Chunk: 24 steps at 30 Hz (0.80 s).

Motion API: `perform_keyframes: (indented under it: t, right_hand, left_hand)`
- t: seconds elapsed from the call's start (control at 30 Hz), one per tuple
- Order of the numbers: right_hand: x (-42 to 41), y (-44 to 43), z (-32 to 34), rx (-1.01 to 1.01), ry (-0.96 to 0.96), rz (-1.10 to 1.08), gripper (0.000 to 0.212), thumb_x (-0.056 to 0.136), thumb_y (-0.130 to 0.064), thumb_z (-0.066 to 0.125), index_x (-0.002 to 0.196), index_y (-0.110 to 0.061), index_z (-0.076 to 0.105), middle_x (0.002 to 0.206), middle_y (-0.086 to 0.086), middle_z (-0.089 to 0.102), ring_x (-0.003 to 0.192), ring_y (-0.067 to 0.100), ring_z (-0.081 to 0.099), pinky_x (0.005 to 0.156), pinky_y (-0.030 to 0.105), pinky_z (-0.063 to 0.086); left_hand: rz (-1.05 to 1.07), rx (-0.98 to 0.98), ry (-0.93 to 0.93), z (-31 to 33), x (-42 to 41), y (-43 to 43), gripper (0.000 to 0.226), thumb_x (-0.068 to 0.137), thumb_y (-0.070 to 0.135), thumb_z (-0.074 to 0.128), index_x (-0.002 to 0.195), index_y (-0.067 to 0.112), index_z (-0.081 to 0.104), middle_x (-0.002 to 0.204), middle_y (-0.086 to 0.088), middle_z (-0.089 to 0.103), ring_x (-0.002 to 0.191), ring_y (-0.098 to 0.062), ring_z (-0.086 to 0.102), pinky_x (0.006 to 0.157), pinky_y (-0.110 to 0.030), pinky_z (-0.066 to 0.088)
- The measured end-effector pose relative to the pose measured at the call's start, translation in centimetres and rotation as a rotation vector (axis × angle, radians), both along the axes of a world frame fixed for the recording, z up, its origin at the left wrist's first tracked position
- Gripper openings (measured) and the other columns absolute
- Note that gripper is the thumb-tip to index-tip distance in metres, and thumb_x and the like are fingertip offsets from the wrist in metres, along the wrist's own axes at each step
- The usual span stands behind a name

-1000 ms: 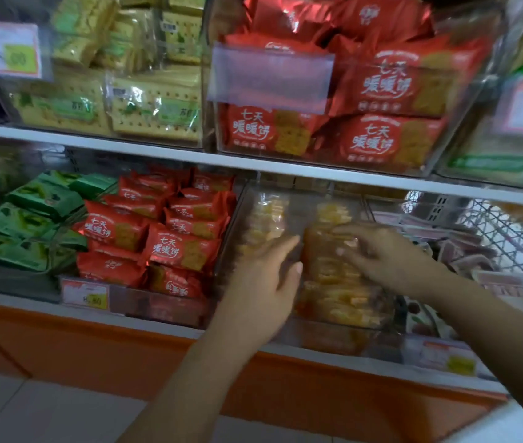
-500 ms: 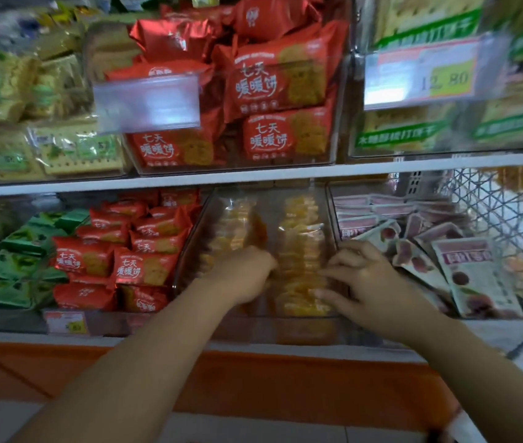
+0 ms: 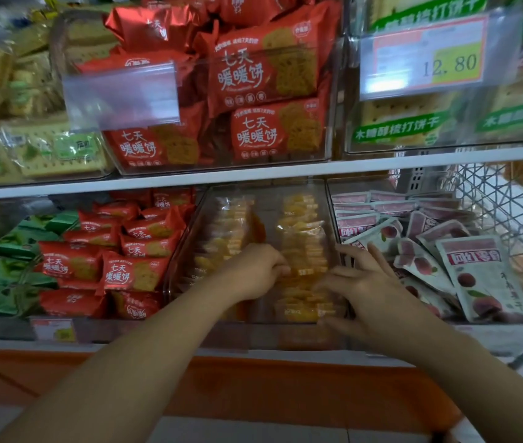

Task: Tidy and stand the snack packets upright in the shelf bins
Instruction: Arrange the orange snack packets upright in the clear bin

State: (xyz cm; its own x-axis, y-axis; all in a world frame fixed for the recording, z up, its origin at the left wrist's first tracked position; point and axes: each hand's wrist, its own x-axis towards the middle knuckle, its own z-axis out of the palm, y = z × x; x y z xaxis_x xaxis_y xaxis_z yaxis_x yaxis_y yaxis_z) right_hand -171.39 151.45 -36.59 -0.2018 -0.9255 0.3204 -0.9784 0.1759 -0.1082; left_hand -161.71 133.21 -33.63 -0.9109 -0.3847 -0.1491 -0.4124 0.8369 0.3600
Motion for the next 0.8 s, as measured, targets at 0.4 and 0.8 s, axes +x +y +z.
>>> perform_keyframes:
  t: [0.4,0.8]
  right_hand:
    - [0.0,-0.5,-0.5,-0.043,-0.228,0.110,0.032,0.077,-0.033,0.073,0.108,-0.025,0.067,0.107,-0.007,0.067,0.138,0.001,0.005,0.104,0.021,0.024]
    - [-0.1,-0.2,-0.3,-0.053,-0.203,0.154,0.034,0.078,-0.033,0.073,0.110,-0.027,0.066,0.106,-0.010,0.064,0.138,0.003,0.010,0.105,0.019,0.017]
  left_hand:
    - [-0.102,0.053,0.026,-0.1,-0.8,0.4,0.026,0.098,0.028,0.047,0.100,0.013,0.068,0.077,0.008,0.056,0.079,-0.009,0.052,0.067,-0.023,0.035]
    - [-0.104,0.126,-0.105,0.3,0.4,2.7,0.034,0.103,0.027,0.032,0.122,0.011,0.057,0.109,-0.007,0.056,0.103,-0.023,0.053,0.082,-0.027,0.038]
